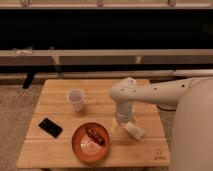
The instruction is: Wipe the white sponge on the table
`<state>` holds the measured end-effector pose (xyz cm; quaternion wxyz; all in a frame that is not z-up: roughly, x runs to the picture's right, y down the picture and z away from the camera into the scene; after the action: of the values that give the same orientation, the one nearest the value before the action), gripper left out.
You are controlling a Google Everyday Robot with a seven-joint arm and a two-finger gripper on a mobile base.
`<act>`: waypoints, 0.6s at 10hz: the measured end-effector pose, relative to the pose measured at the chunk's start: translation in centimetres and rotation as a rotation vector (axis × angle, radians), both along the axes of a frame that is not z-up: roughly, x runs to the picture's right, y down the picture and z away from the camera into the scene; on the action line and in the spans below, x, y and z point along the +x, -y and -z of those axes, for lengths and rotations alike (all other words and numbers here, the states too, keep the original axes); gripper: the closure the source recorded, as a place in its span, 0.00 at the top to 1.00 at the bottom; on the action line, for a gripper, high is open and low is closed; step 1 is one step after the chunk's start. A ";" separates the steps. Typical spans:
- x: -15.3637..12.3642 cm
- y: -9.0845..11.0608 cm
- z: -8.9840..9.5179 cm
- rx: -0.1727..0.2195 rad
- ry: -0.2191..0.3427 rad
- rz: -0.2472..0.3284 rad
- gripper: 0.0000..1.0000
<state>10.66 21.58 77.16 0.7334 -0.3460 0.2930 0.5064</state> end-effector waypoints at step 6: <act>4.1 -0.4 -3.3 -0.031 -0.079 -0.015 0.80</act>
<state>14.77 22.00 80.46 0.7120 -0.3394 0.3268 0.5207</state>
